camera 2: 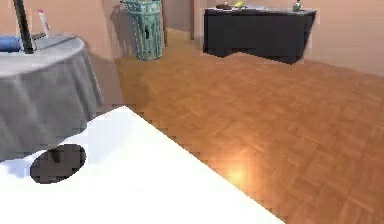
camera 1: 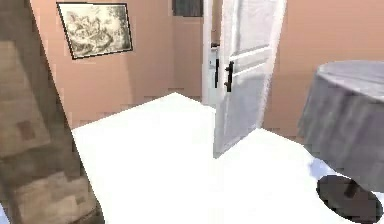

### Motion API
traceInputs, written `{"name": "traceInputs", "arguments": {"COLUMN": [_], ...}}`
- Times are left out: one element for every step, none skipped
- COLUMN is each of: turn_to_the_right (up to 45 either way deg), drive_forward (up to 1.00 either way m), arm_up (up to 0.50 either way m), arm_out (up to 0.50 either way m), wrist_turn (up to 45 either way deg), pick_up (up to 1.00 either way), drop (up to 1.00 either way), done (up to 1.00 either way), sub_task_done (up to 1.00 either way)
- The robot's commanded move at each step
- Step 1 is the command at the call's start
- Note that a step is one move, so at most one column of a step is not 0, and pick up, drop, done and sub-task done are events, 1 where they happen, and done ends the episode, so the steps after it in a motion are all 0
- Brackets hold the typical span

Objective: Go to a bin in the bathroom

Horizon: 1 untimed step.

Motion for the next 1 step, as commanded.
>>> {"name": "traceInputs", "arguments": {"turn_to_the_right": [0.0], "drive_forward": [0.8], "arm_up": [0.0], "arm_out": [0.0], "wrist_turn": [0.0], "pick_up": [0.0], "drop": [0.0], "done": [0.0], "sub_task_done": [0.0]}}
